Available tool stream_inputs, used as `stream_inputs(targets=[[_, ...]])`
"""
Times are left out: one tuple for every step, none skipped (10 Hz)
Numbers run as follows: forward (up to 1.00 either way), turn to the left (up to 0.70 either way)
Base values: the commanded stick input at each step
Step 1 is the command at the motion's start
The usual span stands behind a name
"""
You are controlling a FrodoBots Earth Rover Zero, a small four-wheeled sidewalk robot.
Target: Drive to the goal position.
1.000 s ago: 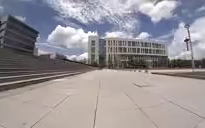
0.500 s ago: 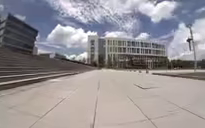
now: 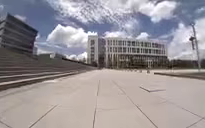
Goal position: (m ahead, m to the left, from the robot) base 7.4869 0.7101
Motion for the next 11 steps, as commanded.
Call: stream_inputs(targets=[[0.70,0.05],[0.70,0.04],[0.70,0.04],[0.70,0.04],[0.70,0.04],[0.70,0.04],[0.70,0.04],[0.70,0.04],[0.70,0.04],[0.70,0.04],[0.70,0.04]])
